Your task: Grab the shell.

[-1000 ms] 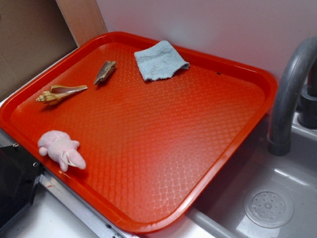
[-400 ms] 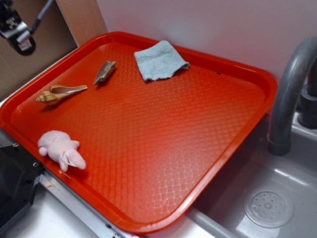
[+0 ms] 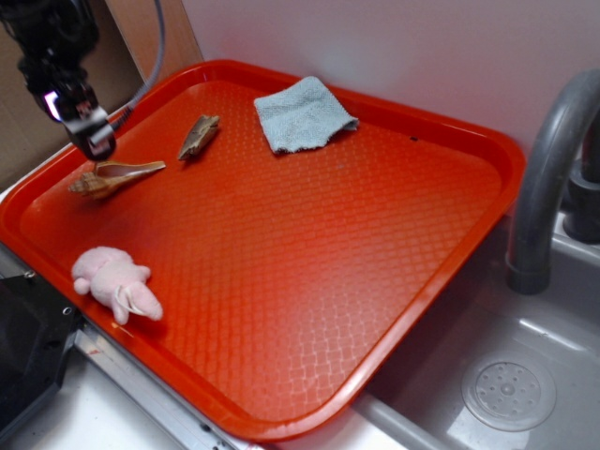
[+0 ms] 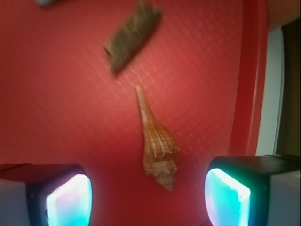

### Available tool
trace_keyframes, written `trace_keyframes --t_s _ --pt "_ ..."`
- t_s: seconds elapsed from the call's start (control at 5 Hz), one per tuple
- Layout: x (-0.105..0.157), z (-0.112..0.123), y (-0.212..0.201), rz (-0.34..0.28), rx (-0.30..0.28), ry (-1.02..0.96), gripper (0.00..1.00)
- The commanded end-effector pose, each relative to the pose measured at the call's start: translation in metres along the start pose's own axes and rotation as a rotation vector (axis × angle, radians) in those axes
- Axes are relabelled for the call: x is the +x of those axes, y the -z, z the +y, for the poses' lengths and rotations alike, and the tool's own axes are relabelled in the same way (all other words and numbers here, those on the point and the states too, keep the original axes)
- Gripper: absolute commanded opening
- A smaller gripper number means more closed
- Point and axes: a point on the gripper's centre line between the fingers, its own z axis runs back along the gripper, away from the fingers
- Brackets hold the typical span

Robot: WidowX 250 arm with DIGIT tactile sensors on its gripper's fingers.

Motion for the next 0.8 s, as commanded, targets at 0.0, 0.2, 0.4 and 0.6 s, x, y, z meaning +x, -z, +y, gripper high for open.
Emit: trace_keyframes --t_s 0.0,0.2,0.4,0.6 --pt "-0.002 0.018 0.043 0.102 0.066 0.001 1.0" --pt "-0.007 0.027 0.058 0.147 0.089 -0.012 1.0" --pt "-0.009 0.027 0.064 0.172 0.096 -0.004 1.0" --pt "-0.008 0.023 0.065 0.171 0.096 0.014 0.0"
